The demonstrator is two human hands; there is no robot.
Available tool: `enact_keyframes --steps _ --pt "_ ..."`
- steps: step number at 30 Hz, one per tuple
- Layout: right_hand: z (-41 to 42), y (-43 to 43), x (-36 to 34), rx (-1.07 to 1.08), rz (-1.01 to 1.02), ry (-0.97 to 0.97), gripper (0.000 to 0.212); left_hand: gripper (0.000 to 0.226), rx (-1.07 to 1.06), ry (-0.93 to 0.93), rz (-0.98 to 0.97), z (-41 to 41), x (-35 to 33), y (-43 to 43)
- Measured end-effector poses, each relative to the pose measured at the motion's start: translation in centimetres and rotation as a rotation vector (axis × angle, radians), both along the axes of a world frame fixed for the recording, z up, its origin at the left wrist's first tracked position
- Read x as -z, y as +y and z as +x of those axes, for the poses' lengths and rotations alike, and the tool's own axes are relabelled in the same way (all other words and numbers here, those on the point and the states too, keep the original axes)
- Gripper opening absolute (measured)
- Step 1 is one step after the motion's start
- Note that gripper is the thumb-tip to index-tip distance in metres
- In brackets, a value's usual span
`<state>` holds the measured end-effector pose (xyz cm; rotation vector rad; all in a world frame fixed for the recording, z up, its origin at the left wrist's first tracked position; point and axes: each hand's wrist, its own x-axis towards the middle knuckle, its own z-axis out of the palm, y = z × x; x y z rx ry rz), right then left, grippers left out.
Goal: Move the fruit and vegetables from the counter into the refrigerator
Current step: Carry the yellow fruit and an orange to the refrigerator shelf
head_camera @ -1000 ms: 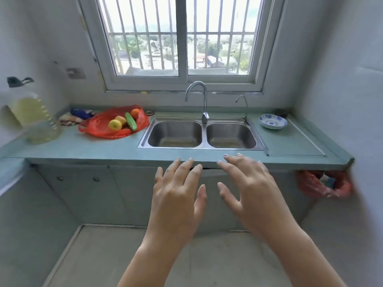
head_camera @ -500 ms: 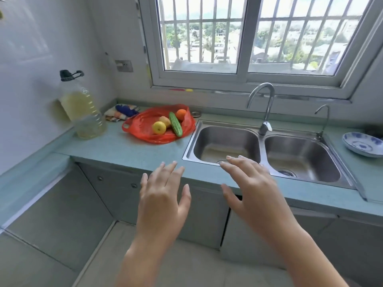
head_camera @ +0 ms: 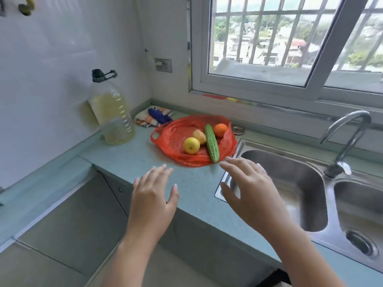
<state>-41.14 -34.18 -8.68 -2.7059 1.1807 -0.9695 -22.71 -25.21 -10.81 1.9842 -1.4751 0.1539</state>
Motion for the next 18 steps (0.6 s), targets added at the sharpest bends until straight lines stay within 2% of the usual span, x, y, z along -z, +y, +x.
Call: enact_keyframes --steps 9,18 --pt "9.9 -7.4 2.1 0.009 0.048 -0.021 0.037 0.049 0.068 0.021 0.076 10.4 2.5 -8.9" --pt "17.3 -15.0 3.8 0.156 0.194 -0.004 0.039 0.038 0.241 0.083 0.18 17.4 4.7 -18.8"
